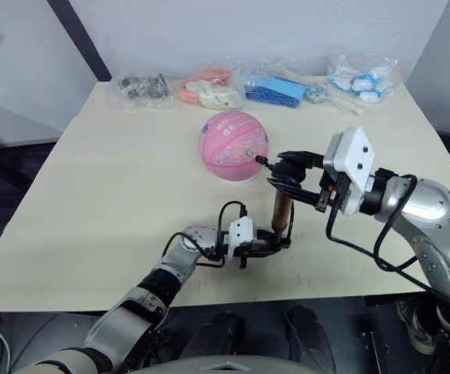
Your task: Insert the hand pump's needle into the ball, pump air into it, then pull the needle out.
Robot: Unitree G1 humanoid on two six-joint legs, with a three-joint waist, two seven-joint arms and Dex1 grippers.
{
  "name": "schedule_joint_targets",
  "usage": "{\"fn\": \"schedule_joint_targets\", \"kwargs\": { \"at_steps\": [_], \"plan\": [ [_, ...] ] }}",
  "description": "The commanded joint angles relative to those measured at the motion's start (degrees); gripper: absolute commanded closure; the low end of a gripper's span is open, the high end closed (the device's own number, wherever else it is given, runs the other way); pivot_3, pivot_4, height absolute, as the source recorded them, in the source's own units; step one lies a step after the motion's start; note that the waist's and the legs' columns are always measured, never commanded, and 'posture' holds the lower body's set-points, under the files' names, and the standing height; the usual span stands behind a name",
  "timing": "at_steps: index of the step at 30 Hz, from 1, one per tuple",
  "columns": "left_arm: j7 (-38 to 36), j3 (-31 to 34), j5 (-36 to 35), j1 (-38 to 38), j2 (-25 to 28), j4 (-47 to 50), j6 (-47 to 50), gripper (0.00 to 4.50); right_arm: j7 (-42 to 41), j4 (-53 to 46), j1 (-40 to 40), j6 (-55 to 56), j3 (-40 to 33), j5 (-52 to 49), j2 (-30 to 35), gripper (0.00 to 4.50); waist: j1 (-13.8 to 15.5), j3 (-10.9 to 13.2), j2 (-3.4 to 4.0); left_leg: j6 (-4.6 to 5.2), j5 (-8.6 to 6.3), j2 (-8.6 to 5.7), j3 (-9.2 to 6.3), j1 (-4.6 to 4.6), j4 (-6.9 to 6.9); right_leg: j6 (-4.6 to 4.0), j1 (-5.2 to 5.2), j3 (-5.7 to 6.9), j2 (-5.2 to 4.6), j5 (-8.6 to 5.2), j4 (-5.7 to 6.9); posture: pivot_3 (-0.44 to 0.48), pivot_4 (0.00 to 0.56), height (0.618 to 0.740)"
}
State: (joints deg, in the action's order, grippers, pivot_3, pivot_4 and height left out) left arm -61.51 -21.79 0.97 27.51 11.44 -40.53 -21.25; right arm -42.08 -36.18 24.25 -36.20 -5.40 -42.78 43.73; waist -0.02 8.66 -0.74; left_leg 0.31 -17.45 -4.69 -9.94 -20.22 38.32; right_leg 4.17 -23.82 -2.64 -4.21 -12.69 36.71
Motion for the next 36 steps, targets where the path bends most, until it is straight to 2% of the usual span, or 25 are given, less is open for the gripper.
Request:
{"fn": "schedule_joint_targets", "kwargs": {
  "at_steps": [1, 6, 12, 20, 27, 31, 36],
  "plan": [
    [-1.3, -1.1, 1.1, -1.2, 0.3, 0.1, 0.2, 3.38, 2.0, -2.4, 5.0, -1.4, -5.3, -4.5, 1.5, 2.69, 0.0, 0.0, 0.00, 0.00, 0.00, 0.00, -0.02, -0.02, 0.00, 0.00, -0.01, 0.02, 0.00, 0.00, 0.00, 0.000, 0.150, 0.740],
    [-1.3, -1.1, 1.0, -1.4, 0.4, 0.6, 0.4, 3.38, 4.1, -1.2, 10.2, -6.0, -6.6, -8.8, 3.9, 2.69, 0.0, 0.0, 0.00, -0.04, 0.02, 0.01, -0.02, -0.23, 0.02, -0.01, -0.21, 0.03, -0.04, 0.01, 0.00, 0.000, 0.150, 0.740],
    [-1.4, -1.2, 0.9, -1.8, 0.4, 1.0, 0.6, 3.38, 4.6, -1.7, 10.2, -6.9, -5.4, -9.3, 4.8, 2.69, 0.3, 0.0, 0.00, -0.15, 0.09, 0.00, -0.02, -0.54, 0.04, -0.02, -0.52, 0.03, -0.07, 0.02, 0.03, 0.000, 0.150, 0.740],
    [-1.2, -1.3, 0.8, -1.7, 0.3, 0.9, 0.6, 3.38, 2.3, -2.4, -2.2, 0.8, 1.7, 1.0, 2.9, 2.69, 0.6, -0.1, -0.03, -0.15, 0.09, -0.01, 0.04, -0.49, 0.04, -0.01, -0.51, -0.01, -0.04, 0.01, 0.04, 0.000, 0.150, 0.740],
    [-1.2, -1.4, 0.8, -2.0, 0.4, 1.1, 0.6, 3.38, 1.0, -0.5, -9.0, 8.9, 8.2, 10.4, -0.2, 2.69, 0.6, -0.1, -0.04, -0.16, 0.10, -0.02, 0.03, -0.39, 0.05, -0.01, -0.46, 0.02, 0.05, 0.01, 0.10, 0.000, 0.150, 0.740],
    [-1.2, -1.4, 0.8, -2.2, 0.5, 1.3, 0.7, 3.38, 1.3, 3.3, -13.4, 15.6, 13.1, 17.4, -3.5, 2.69, 0.6, -0.2, -0.15, -0.17, 0.10, -0.03, 0.04, -0.36, 0.06, -0.01, -0.43, 0.02, 0.07, 0.01, 0.11, 0.000, 0.150, 0.740],
    [-1.0, -1.3, 0.8, -2.4, 0.6, 1.4, 0.6, 3.38, 0.8, 8.4, -17.2, 21.2, 15.8, 22.4, -6.6, 2.69, 0.4, -0.2, -0.18, -0.17, 0.10, -0.03, 0.05, -0.19, 0.06, -0.01, -0.27, -0.01, 0.08, 0.01, 0.10, 0.000, 0.150, 0.740]
  ]
}}
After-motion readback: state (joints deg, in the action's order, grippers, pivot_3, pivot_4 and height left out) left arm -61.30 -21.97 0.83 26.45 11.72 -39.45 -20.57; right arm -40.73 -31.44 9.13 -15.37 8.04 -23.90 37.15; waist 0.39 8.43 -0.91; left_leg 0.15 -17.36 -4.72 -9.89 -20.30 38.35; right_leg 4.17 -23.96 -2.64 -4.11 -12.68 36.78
